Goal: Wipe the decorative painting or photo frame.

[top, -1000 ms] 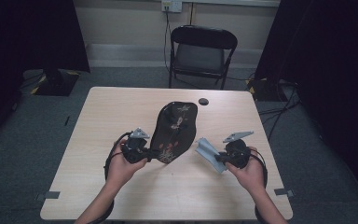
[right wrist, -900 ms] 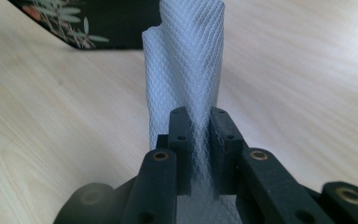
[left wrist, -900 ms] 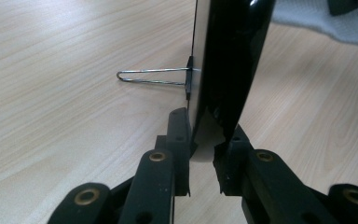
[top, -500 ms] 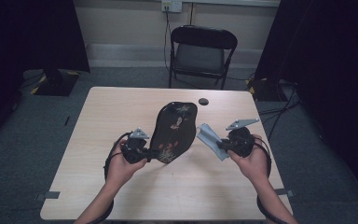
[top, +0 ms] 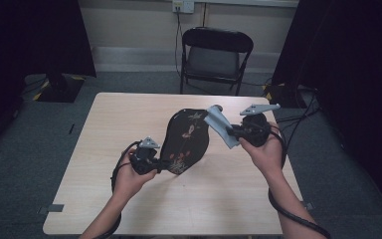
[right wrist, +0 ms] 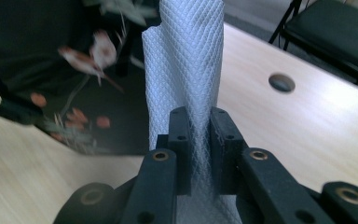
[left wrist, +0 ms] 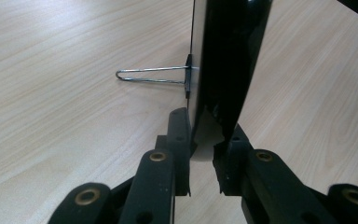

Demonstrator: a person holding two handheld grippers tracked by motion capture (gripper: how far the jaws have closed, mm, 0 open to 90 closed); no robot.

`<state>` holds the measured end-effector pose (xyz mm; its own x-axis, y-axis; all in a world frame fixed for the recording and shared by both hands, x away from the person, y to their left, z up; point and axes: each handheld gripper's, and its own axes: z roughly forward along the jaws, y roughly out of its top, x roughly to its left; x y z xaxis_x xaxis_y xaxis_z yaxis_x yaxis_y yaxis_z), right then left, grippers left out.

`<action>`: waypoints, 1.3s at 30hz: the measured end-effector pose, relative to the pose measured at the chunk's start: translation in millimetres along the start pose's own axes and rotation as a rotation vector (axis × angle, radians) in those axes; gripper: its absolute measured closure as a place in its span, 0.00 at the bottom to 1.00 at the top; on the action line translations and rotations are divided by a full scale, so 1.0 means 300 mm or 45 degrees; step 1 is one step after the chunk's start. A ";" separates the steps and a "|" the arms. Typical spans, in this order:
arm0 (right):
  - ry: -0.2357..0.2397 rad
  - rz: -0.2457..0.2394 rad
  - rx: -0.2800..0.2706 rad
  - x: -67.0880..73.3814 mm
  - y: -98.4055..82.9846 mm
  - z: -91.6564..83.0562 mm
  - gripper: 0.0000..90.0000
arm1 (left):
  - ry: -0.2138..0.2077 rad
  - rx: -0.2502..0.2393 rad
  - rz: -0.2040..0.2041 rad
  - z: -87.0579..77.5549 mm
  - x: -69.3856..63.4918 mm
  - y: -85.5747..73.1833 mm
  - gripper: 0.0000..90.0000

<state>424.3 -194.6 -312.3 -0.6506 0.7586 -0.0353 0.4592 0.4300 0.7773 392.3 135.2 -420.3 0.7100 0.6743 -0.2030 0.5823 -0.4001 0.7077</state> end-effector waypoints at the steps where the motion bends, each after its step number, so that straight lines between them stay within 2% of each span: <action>1: -0.003 -0.018 -0.008 0.007 0.018 0.006 0.90 | 0.000 0.000 0.001 0.000 0.000 0.001 0.87; 7: 0.008 -0.032 0.017 0.023 0.044 0.075 0.90 | -0.009 0.005 0.003 -0.001 0.005 -0.001 0.87; 9: 0.037 -0.002 0.015 0.025 0.033 0.096 0.90 | -0.011 -0.001 0.002 -0.001 0.004 -0.003 0.87; 14: 0.049 0.000 0.027 0.038 0.005 0.122 0.90 | -0.009 0.002 0.019 -0.001 0.002 -0.001 0.87; 20: 0.026 -0.028 0.068 0.055 -0.018 0.142 0.90 | -0.008 0.010 0.022 -0.003 -0.001 -0.002 0.87; 26: 0.040 -0.052 0.117 0.076 -0.057 0.174 0.90 | -0.013 0.022 0.029 -0.005 -0.004 -0.001 0.87; 39: 0.089 -0.024 0.199 0.090 -0.169 0.260 0.90 | -0.004 0.025 0.045 0.000 -0.014 0.003 0.87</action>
<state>430.8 -157.8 -401.7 -0.6981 0.7160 -0.0008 0.5313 0.5188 0.6698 389.9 131.8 -418.8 0.7319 0.6572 -0.1802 0.5643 -0.4362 0.7009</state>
